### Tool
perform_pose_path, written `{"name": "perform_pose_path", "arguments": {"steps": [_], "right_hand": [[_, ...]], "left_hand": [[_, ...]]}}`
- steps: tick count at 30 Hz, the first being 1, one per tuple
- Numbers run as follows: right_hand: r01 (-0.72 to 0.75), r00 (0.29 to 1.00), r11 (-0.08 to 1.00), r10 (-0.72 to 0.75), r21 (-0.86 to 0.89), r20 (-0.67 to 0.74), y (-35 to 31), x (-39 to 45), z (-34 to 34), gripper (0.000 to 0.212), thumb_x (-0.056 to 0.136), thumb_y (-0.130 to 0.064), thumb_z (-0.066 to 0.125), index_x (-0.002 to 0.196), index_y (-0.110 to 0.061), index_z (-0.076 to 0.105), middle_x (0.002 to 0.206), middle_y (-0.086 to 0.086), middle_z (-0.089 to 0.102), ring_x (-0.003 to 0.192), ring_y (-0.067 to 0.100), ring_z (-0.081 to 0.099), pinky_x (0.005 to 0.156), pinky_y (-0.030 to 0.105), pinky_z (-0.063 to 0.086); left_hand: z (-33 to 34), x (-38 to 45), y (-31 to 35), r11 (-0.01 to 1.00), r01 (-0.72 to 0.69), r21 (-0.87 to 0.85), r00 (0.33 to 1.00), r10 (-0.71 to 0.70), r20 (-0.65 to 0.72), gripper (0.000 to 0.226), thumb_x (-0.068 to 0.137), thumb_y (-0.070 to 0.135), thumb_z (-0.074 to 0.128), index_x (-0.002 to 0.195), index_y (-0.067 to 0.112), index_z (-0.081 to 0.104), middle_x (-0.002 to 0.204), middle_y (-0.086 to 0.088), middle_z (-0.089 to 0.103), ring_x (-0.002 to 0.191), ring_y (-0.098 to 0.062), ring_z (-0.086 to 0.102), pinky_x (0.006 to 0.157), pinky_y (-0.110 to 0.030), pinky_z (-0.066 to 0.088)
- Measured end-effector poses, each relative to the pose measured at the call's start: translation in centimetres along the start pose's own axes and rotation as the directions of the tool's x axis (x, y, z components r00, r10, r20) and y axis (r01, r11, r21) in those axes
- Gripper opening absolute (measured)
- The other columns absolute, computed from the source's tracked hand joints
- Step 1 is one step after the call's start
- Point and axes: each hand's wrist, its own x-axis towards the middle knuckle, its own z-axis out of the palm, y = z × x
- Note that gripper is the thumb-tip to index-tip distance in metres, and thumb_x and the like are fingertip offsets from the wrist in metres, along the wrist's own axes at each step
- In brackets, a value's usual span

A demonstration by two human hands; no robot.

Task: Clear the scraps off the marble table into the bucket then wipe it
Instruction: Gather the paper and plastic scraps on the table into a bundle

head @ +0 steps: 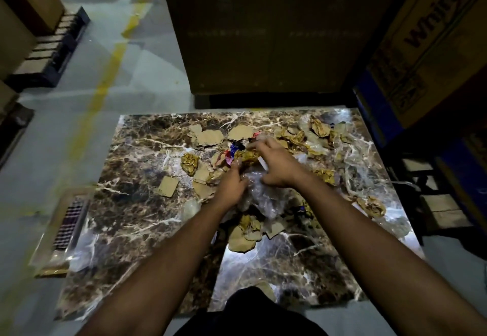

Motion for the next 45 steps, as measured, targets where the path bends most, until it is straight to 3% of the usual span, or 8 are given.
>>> {"name": "perform_pose_path", "arguments": {"steps": [5, 11, 15, 20, 24, 35, 39, 45], "right_hand": [[-0.025, 0.996, 0.991, 0.037, -0.132, 0.087, 1.3, 0.1, 4.2, 0.079, 0.094, -0.032, 0.062, 0.154, -0.056, 0.018, 0.168, 0.001, 0.017, 0.153, 0.031, 0.017, 0.118, 0.069, 0.023], [-0.102, 0.988, 0.954, 0.131, -0.281, 0.087, 3.5, -0.3, 6.0, 0.078, 0.096, -0.052, 0.054, 0.151, -0.064, 0.0, 0.171, 0.004, 0.01, 0.157, 0.034, 0.004, 0.118, 0.072, 0.012], [-0.085, 0.994, 0.962, 0.1, -0.261, 0.046, 3.3, 0.1, 4.1, 0.082, 0.091, -0.055, 0.062, 0.153, -0.06, 0.009, 0.172, 0.006, 0.003, 0.155, 0.039, 0.004, 0.118, 0.074, 0.007], [-0.041, 0.994, 0.98, 0.059, -0.194, 0.089, 3.2, -0.6, 1.9, 0.096, 0.087, -0.048, 0.071, 0.157, -0.055, 0.005, 0.171, 0.011, 0.003, 0.154, 0.04, 0.006, 0.117, 0.07, 0.014], [-0.051, 0.994, 0.991, 0.063, -0.122, 0.091, 3.4, -1.7, 1.7, 0.104, 0.084, -0.05, 0.074, 0.157, -0.055, 0.0, 0.171, 0.01, 0.002, 0.154, 0.042, 0.003, 0.115, 0.074, 0.014], [-0.033, 0.991, 0.999, 0.038, 0.04, -0.125, 4.4, -5.4, 2.2, 0.095, 0.073, -0.065, 0.05, 0.158, -0.049, 0.011, 0.157, 0.01, 0.029, 0.14, 0.032, 0.03, 0.107, 0.06, 0.036], [-0.032, 0.966, 0.997, 0.048, 0.069, -0.254, 4.8, -6.5, 2.4, 0.086, 0.082, -0.047, 0.059, 0.159, -0.042, 0.02, 0.149, 0.006, 0.035, 0.135, 0.025, 0.033, 0.107, 0.057, 0.038], [-0.059, 0.946, 0.996, 0.076, 0.063, -0.316, 5.1, -7.0, 2.9, 0.076, 0.091, -0.029, 0.067, 0.157, -0.034, 0.03, 0.152, 0.007, 0.035, 0.139, 0.025, 0.032, 0.114, 0.059, 0.035]], "left_hand": [[-0.6, -1.3, -1.6, 0.988, 0.14, -0.062, 0.953, -0.152, -0.261, 0.022, 0.093, 0.01, 0.063, 0.115, 0.013, 0.059, 0.096, -0.006, 0.061, 0.078, -0.016, 0.056, 0.06, -0.014, 0.037], [-1.1, -7.0, -3.6, 0.995, -0.021, -0.097, 0.957, -0.009, -0.289, 0.022, 0.096, 0.015, 0.062, 0.116, 0.02, 0.057, 0.103, 0.006, 0.058, 0.084, -0.003, 0.057, 0.064, -0.008, 0.041], [-0.4, -11.1, -5.9, 0.987, -0.162, 0.017, 0.986, 0.162, -0.028, 0.003, 0.093, 0.032, 0.066, 0.092, 0.03, 0.064, 0.09, 0.009, 0.064, 0.077, -0.005, 0.062, 0.069, -0.028, 0.053], [3.0, -14.7, -6.1, 0.957, -0.208, 0.202, 0.93, 0.129, 0.345, 0.021, 0.084, 0.05, 0.062, 0.092, 0.031, 0.067, 0.083, 0.012, 0.069, 0.076, -0.007, 0.064, 0.067, -0.032, 0.052], [5.7, -15.8, -5.8, 0.87, -0.314, 0.381, 0.846, 0.073, 0.529, 0.023, 0.079, 0.032, 0.05, 0.098, 0.03, 0.062, 0.089, 0.004, 0.07, 0.083, -0.022, 0.063, 0.061, -0.031, 0.035], [6.1, -15.5, -5.5, 0.868, -0.169, 0.468, 0.985, 0.128, 0.119, 0.018, 0.094, 0.042, 0.057, 0.092, 0.024, 0.054, 0.09, 0.002, 0.067, 0.081, -0.025, 0.065, 0.065, -0.034, 0.048], [5.7, -15.8, -5.0, 0.88, -0.187, 0.436, 0.982, 0.181, 0.058, 0.016, 0.095, 0.038, 0.058, 0.091, 0.023, 0.054, 0.09, 0.002, 0.064, 0.078, -0.024, 0.063, 0.06, -0.034, 0.044], [6.5, -15.9, -4.7, 0.681, -0.42, 0.6, 0.899, 0.22, 0.379, 0.059, 0.082, 0.045, 0.07, 0.13, 0.028, 0.041, 0.124, -0.002, 0.045, 0.113, -0.024, 0.047, 0.068, -0.037, 0.05]]}}
